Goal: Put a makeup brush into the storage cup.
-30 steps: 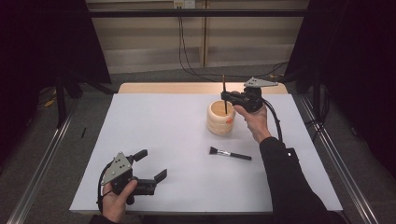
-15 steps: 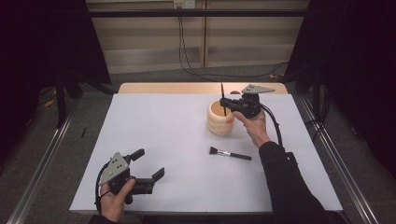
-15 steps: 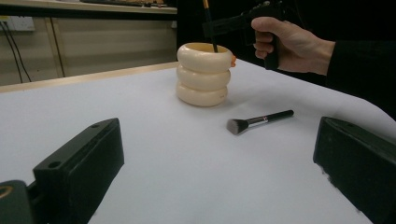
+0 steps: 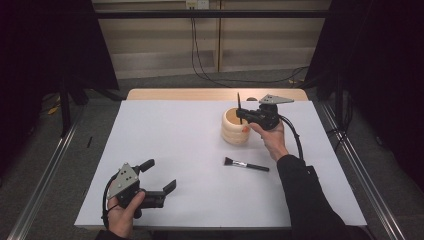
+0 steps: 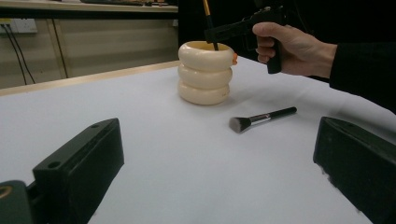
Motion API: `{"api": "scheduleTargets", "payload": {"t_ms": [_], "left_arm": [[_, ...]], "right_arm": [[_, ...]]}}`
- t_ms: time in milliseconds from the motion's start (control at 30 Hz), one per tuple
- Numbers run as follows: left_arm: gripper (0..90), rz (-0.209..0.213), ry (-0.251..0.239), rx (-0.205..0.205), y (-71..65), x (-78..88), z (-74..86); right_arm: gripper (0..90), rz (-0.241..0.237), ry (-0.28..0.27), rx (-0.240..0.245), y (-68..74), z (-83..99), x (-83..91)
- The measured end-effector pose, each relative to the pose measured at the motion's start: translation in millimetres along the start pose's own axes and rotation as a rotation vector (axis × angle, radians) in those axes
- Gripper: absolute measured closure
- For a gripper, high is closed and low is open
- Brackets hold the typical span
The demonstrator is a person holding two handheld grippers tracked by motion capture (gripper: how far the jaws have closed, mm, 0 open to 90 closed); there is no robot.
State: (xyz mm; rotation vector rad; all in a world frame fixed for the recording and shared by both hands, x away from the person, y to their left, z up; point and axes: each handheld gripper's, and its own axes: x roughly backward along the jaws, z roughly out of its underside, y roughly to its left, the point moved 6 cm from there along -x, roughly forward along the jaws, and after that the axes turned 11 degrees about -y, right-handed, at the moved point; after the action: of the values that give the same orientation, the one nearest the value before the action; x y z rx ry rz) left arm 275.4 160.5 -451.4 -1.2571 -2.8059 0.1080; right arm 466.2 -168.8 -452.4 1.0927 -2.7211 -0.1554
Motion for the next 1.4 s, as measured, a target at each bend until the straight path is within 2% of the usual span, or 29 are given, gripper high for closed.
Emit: {"api": "scheduleTargets", "payload": {"t_ms": [233,367,433,467,500,533,700,867,933,1033,1200,1300,1400], "left_arm": [[1.6,-0.013,0.005,-0.006,2.5,1.2,0.2],[1.6,0.003,0.002,-0.009,-0.5,0.2,-0.1],[1.6,0.005,0.014,-0.025,1.2,1.2,0.4],[1.6,0.000,0.003,-0.009,0.7,0.6,0.1],[1.6,0.004,0.017,-0.029,2.2,1.9,0.6],[1.6,-0.004,0.002,-0.011,1.5,1.1,0.1],[1.6,-0.002,0.004,-0.012,1.5,1.0,0.2],[1.7,-0.011,-0.001,-0.013,1.9,2.0,-0.9],[1.8,-0.013,-0.004,-0.021,1.8,2.5,-1.5],[1.9,-0.019,-0.008,-0.014,2.7,2.8,-1.6],[1.8,-0.026,-0.009,-0.011,4.6,3.5,-1.5],[1.9,-0.029,-0.009,-0.009,5.2,3.9,-1.4],[1.9,-0.020,-0.015,0.000,4.5,3.2,-1.3]], "right_arm": [[81.9,0.003,-0.008,-0.012,-2.0,2.7,-0.1],[80.5,0.010,0.000,-0.016,-3.0,4.7,0.6],[80.3,0.008,0.000,-0.018,-3.0,4.5,0.6],[80.0,0.007,0.000,-0.013,-2.8,4.2,0.4],[79.1,0.004,-0.002,-0.010,-2.6,4.0,0.2],[78.9,0.006,-0.002,-0.011,-2.8,3.7,0.6],[73.5,0.011,-0.003,-0.013,-3.5,2.7,1.5],[60.2,0.019,-0.016,-0.004,-4.2,0.1,3.6],[49.4,0.022,-0.011,0.004,-4.0,-0.5,4.8],[38.3,0.025,-0.020,-0.002,-3.4,-2.8,6.6],[24.4,0.026,-0.016,0.015,-2.4,-5.3,9.4],[13.7,0.036,-0.019,0.018,-2.2,-7.0,12.1],[6.8,0.048,-0.028,0.010,-2.1,-9.8,16.1]]}}
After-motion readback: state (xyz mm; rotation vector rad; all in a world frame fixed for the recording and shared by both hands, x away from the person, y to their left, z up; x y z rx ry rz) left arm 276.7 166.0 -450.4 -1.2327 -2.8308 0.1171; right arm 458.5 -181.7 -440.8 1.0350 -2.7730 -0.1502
